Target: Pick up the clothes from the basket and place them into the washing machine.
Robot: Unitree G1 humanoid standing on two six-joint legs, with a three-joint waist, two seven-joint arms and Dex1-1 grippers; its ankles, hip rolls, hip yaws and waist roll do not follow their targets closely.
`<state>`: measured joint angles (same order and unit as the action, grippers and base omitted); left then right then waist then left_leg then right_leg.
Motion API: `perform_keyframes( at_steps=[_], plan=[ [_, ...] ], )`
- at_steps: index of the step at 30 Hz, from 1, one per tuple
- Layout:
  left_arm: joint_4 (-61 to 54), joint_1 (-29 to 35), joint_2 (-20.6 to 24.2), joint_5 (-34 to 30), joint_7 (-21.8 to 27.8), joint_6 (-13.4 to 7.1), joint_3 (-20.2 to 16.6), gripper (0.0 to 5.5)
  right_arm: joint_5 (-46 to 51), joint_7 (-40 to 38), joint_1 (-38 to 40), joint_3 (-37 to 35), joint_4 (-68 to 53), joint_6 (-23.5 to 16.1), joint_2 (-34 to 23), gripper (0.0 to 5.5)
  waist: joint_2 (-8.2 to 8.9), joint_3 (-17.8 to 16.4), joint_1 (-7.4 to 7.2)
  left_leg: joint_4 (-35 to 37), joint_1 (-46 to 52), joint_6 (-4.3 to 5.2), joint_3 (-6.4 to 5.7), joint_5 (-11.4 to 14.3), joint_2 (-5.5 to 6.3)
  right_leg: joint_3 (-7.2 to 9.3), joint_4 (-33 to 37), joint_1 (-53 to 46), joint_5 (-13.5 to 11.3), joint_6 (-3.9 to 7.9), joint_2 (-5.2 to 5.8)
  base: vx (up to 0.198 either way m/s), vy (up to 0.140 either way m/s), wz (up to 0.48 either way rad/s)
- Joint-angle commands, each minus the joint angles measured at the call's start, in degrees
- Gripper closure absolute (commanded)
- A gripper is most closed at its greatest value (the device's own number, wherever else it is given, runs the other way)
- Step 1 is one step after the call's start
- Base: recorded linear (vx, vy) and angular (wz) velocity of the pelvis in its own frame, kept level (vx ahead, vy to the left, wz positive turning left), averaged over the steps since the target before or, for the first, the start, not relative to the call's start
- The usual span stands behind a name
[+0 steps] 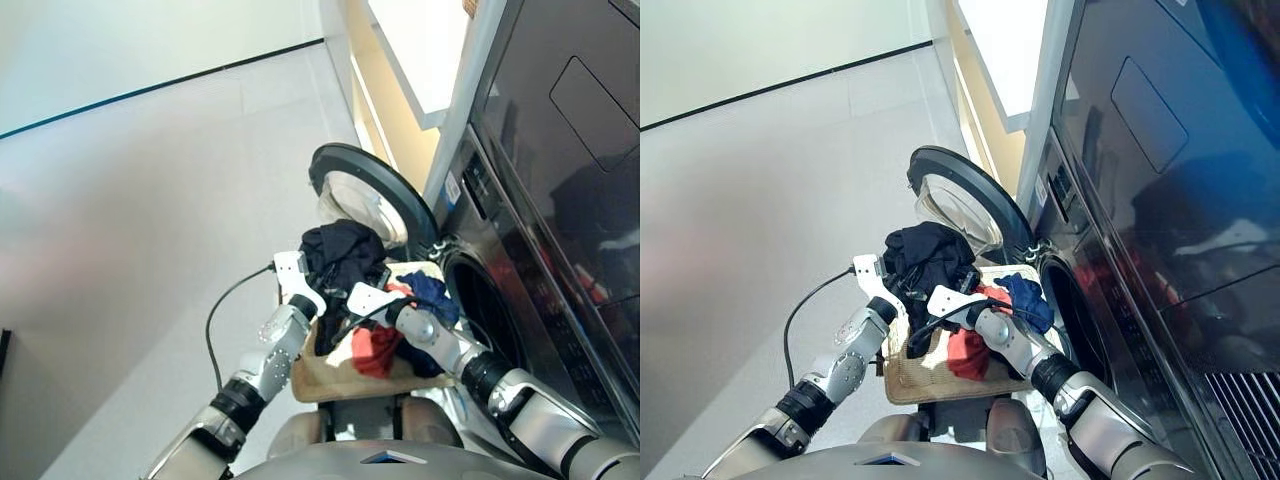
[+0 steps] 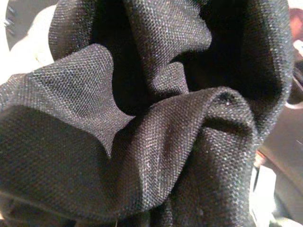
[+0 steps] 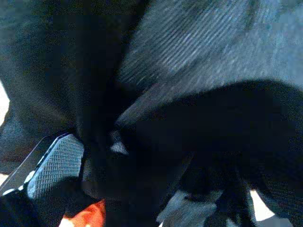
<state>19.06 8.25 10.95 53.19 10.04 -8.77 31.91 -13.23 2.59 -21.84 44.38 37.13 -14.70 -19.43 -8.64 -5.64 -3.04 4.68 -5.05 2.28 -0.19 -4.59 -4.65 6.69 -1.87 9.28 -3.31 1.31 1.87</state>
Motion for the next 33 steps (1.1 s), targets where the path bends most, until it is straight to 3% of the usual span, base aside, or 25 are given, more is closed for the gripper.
perform_keyframes(
  at_steps=[1,2,3,10,11,12,17,20,23,24,25,28,30,33],
  plan=[
    [-6.1,1.3,1.6,2.2,3.7,-0.6,2.3,5.50,-1.2,-3.1,-2.1,-1.2,1.7,-1.1,4.6,1.96,5.27,2.5,0.41,-0.6,4.3,0.16,0.58,3.8,3.99,-0.93,6.9,-6.4,1.8,5.74,1.64,0.000,0.000,0.000],
    [-6.2,1.1,1.8,2.3,3.7,-0.3,2.7,5.50,-1.2,-3.8,-2.0,-1.7,1.9,-0.9,4.6,4.34,5.33,2.6,0.43,-0.6,4.4,0.18,0.51,3.8,3.92,-0.89,6.9,-6.5,1.9,5.75,1.59,0.000,0.000,0.000],
    [-6.3,0.8,2.0,2.2,3.8,-0.1,2.9,5.50,-0.9,-4.0,-1.8,-2.0,2.0,-0.9,4.8,5.50,5.35,2.8,0.46,-0.5,4.6,0.18,0.47,3.9,3.87,-0.86,6.9,-6.6,2.0,5.76,1.59,0.000,0.000,0.000],
    [-5.0,0.4,2.5,1.7,4.2,0.5,3.3,5.50,0.4,-4.4,-0.1,-3.8,1.7,-0.6,5.0,5.50,5.90,3.4,0.25,-0.4,5.2,0.18,0.36,4.1,3.83,-0.53,6.9,-7.4,2.2,5.84,1.53,0.000,0.000,0.000],
    [-4.4,0.2,2.3,1.8,4.3,0.6,2.8,3.60,0.6,-4.5,0.5,-4.2,1.9,-0.6,5.0,5.50,5.98,3.6,0.20,-0.3,5.3,0.18,0.41,4.1,3.82,-0.47,6.9,-7.6,2.2,5.84,1.52,0.000,0.000,0.000],
    [-4.1,0.1,2.2,1.9,4.4,0.6,2.4,0.00,0.8,-4.6,0.9,-4.5,1.9,-0.5,4.9,5.50,6.08,3.6,0.17,-0.4,5.4,0.18,0.46,4.1,3.81,-0.46,6.9,-7.7,2.2,5.85,1.53,0.000,0.000,0.000],
    [-1.7,-1.3,2.3,2.3,4.6,0.3,-1.5,0.00,0.4,-5.9,3.7,-6.9,2.1,-0.3,4.8,5.50,6.37,3.7,0.03,-0.4,5.6,0.07,0.44,4.5,3.91,-0.46,6.9,-7.8,2.3,5.89,1.54,0.000,0.000,0.000],
    [0.7,-3.0,1.0,3.0,2.8,-1.1,-6.5,0.00,0.7,-7.3,5.6,-9.1,2.7,-0.1,5.2,5.50,6.52,3.6,0.00,-0.5,5.6,-0.01,0.43,4.6,4.01,-0.49,6.9,-7.6,2.2,5.93,1.62,0.000,0.000,0.000],
    [3.4,-5.1,-0.7,2.3,-2.8,-4.3,-13.7,0.00,3.2,-8.7,8.9,-13.3,-4.0,0.8,3.3,5.50,6.71,3.2,-0.22,-0.8,5.2,-0.14,0.67,4.7,4.06,-0.57,6.9,-7.4,2.1,5.95,1.72,0.000,0.000,0.000],
    [3.4,-5.1,-0.7,2.3,-2.8,-4.3,-13.7,0.00,3.2,-8.6,9.0,-13.3,-4.1,0.9,3.2,5.50,6.68,3.2,-0.22,-0.8,5.2,-0.14,0.66,4.7,4.06,-0.57,6.9,-7.4,2.1,5.95,1.72,0.000,0.000,0.000],
    [3.1,-6.3,-0.3,-1.3,-6.9,-5.6,-17.0,0.00,3.6,-9.0,11.7,-15.8,-7.7,1.7,1.7,5.50,6.95,2.5,-0.52,-1.3,4.6,-0.21,0.82,4.8,4.12,-0.50,6.9,-7.0,2.0,5.86,1.77,0.000,0.000,0.000],
    [8.6,-7.1,0.3,-6.4,-8.5,-6.3,-21.7,0.00,6.2,-9.8,14.1,-19.9,-9.0,1.6,0.0,5.50,7.19,1.8,-0.73,-1.7,3.9,-0.28,0.94,4.9,4.25,-0.53,6.9,-6.4,1.8,5.89,1.92,0.000,0.000,0.000],
    [15.0,-5.2,-1.0,-9.9,-11.1,-8.0,-21.6,0.00,7.3,-13.8,10.4,-19.5,5.8,1.2,5.1,5.50,6.76,0.7,-0.29,-2.4,2.9,-0.36,0.64,5.2,4.62,-0.13,6.6,-5.8,1.5,5.93,2.32,-0.048,0.035,-0.007],
    [21.2,-2.7,-2.0,-11.8,-14.6,-9.5,-23.6,0.00,14.3,-15.7,8.0,-22.6,5.9,1.1,6.0,5.50,6.01,-2.4,-0.40,-5.0,-0.9,-0.58,0.54,5.5,5.42,-0.12,4.2,-2.1,1.3,5.76,3.12,-0.178,0.091,-0.001]
  ],
)
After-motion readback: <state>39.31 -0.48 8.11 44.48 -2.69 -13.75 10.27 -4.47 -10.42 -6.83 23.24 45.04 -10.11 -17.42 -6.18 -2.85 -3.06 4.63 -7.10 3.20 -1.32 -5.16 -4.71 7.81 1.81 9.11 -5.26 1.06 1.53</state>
